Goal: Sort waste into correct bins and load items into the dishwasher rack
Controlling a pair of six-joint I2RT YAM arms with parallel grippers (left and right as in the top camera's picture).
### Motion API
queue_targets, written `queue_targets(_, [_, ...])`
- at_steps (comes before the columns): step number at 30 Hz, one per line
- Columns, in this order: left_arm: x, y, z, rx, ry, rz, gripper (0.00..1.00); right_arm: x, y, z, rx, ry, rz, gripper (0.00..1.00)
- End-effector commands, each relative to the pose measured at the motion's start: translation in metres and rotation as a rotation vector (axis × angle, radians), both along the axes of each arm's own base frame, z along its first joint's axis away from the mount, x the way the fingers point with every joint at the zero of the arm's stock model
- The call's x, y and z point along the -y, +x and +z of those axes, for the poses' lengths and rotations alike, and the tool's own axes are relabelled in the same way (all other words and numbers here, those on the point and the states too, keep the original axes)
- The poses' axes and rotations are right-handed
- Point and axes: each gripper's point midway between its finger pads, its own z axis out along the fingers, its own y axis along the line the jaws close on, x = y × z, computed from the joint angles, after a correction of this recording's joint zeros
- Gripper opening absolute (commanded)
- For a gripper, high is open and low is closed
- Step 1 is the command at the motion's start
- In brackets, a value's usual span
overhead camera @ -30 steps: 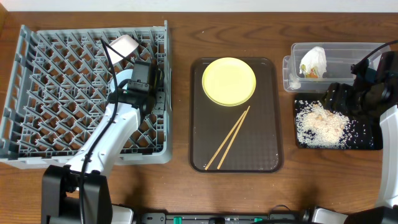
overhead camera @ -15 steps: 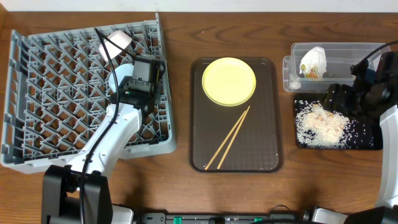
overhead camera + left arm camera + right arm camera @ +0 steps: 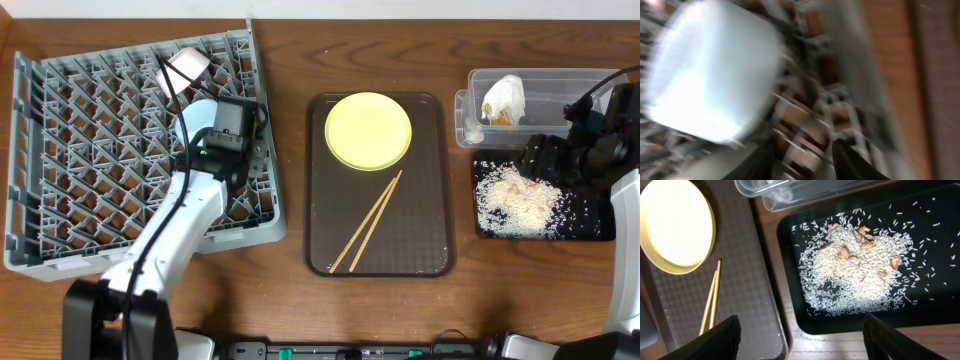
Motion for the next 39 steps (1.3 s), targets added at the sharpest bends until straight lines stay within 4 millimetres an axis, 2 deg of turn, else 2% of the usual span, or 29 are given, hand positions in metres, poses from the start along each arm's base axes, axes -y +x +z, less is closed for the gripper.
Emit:
queue_targets(1, [0.030, -0.026, -0.003, -0.098, -0.177, -0.033, 0.40, 0.000, 0.002, 0.006, 0.019, 0.002, 0.001, 0.76])
queue_targets(7, [0.026, -0.072, -0.022, -0.303, -0.207, 0.069, 0.36, 0.000, 0.002, 0.006, 0.019, 0.002, 0.001, 0.76])
queue_targets(13, [0.018, -0.108, -0.029, -0.454, -0.179, 0.111, 0.32, 0.000, 0.002, 0.006, 0.019, 0.002, 0.001, 0.76])
queue_targets(19, [0.031, -0.131, -0.029, -0.561, -0.254, 0.094, 0.32, 0.000, 0.002, 0.006, 0.018, 0.003, 0.001, 0.76])
queue_targets(25, [0.026, -0.153, -0.028, -0.649, -0.233, 0.111, 0.32, 0.000, 0.001, 0.006, 0.012, 0.004, 0.001, 0.76])
queue_targets(29, [0.024, -0.159, -0.028, -0.671, -0.226, 0.116, 0.32, 0.000, 0.001, 0.006, 0.013, 0.004, 0.001, 0.76])
queue_targets(33, [0.026, -0.150, -0.028, -0.636, -0.231, 0.109, 0.38, 0.000, 0.001, 0.005, 0.012, 0.004, 0.001, 0.76])
queue_targets(39, [0.016, -0.145, -0.028, -0.603, -0.177, 0.123, 0.36, -0.001, -0.001, 0.005, 0.006, 0.006, 0.001, 0.76])
